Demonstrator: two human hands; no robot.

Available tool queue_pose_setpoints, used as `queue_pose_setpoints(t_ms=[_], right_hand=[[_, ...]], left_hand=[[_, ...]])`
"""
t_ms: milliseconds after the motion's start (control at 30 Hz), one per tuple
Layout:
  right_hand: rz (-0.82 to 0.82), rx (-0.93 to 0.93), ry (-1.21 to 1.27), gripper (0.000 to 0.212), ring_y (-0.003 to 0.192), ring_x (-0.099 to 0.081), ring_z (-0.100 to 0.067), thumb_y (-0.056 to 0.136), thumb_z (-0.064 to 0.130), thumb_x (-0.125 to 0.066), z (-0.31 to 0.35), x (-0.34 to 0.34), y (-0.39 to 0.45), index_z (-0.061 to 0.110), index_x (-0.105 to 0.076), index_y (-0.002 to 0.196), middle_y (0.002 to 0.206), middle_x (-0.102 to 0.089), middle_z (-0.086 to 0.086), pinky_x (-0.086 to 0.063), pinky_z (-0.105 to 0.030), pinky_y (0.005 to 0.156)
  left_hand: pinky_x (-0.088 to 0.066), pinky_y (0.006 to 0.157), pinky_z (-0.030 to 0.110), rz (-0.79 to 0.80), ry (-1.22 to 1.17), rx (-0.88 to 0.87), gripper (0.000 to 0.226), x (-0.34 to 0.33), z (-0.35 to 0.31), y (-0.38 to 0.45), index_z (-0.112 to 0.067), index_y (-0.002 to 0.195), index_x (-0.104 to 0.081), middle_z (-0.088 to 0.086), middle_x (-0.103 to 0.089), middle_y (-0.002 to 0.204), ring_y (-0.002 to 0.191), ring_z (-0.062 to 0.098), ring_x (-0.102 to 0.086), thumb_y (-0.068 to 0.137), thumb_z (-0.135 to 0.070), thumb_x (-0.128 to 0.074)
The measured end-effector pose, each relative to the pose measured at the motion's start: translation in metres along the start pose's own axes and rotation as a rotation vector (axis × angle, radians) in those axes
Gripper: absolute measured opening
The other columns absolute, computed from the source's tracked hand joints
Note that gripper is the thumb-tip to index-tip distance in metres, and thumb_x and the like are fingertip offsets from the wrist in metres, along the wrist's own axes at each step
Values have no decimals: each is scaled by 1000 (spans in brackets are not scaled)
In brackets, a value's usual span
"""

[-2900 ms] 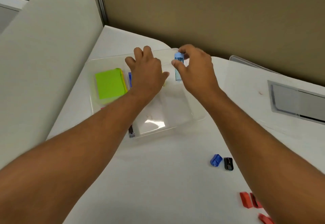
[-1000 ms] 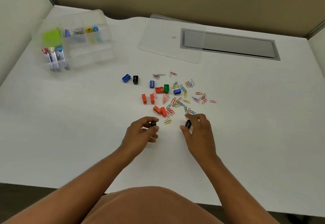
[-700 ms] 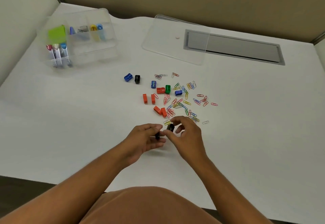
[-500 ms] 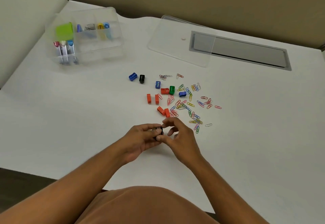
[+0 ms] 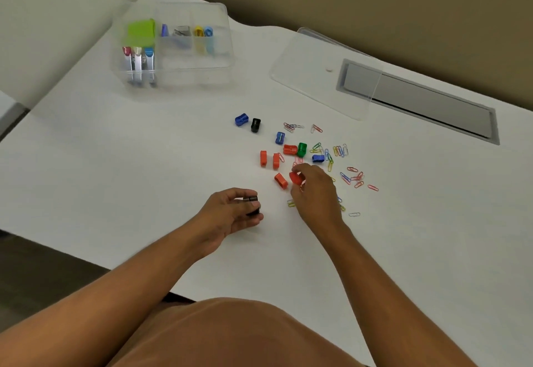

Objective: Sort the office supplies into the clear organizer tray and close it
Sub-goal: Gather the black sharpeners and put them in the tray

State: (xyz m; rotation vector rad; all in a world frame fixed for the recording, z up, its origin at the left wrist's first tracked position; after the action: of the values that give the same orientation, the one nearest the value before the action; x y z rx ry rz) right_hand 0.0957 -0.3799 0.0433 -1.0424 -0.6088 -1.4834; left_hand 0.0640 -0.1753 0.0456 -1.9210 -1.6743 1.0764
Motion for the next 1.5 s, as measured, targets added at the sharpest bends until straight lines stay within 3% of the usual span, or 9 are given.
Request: queue_pose_setpoints(t_ms=[133,300,433,667,800,933,1167,1300,1500], right_hand=[[-75,32,117,46,110,-58,-11,95,17,-69,15,-1,-5,24,-58,139,123,-63,6,-51,-27,96],[-43,105,-45,26,121,-48,-17,96,18,-68,20,-30,-5,22,-71,123,127,-62,0,-36,-20,93],[-64,84,-68,26,132,-42,-22,95,24,-70,15,-42,-5,22,-73,121,138,-52,-1,-41,-29,105],[-52,107,30,16,103,-58,-11,98,19,-66,25,-48,-8,21,-73,112,112,-68,2,-44,-20,91],[-7,2,412,14,95,-63,-3,95,21,-72,63,-46,-21,28,-68,106,107,-67,15,-49,-14,84],[177,-247,943,9,90,-74,-15,98,19,-68,121,-56,-24,19,-69,107,106,-72,5,-61,-29,75],[101,-21,779,4,79,-68,-15,97,28,-68,220,-64,43,31,-67,99,97,-71,12,-58,-27,68],[-25,118,559,11,90,-67,-11,92,32,-73,269,-65,130,30,-70,102,99,-71,10,-59,-34,80],[-46,212,230,23,101,-61,-13,91,30,-76,319,-82,217,22,-71,113,113,-67,-1,-47,-21,82]], left_hand=[[-64,85,36,-23,-10,-12,26,7,1,-1,-4,116,-70,19,-74,102,96,35,-78,91,0,-74],[-63,90,39,-34,30,-25,26,8,-2,-4,-6,117,-70,18,-75,104,97,34,-78,92,-1,-73],[-62,91,41,-39,29,-48,26,16,-7,-7,-5,117,-71,17,-74,103,96,34,-78,91,-1,-75],[-62,88,38,-30,11,-60,26,50,-21,-8,-5,118,-69,15,-73,100,93,32,-77,93,-4,-74],[-62,87,38,-16,19,-59,23,71,-46,-4,-8,118,-71,16,-74,99,95,33,-77,96,-7,-71],[-63,88,39,-31,32,-118,22,99,-81,3,-11,119,-73,16,-77,100,98,34,-77,97,-10,-70],[-63,83,33,-104,8,-272,24,157,-151,24,-13,118,-75,18,-76,108,94,32,-78,94,-9,-73],[-64,84,35,-140,23,-308,23,185,-185,43,-14,116,-75,21,-74,110,87,29,-77,94,-9,-74],[-64,90,41,-160,41,-294,24,206,-209,63,-17,117,-75,15,-75,109,90,29,-79,94,-10,-74]])
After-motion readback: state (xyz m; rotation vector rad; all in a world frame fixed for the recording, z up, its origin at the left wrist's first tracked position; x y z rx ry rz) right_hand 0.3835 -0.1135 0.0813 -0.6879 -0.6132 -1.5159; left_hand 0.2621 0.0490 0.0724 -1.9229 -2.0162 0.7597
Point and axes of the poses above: each hand's wrist, its own y-axis towards the middle knuckle, its own x-axis out of the back of the hand, z = x × y, the point moved 1 cm from there along y, towards the middle knuckle
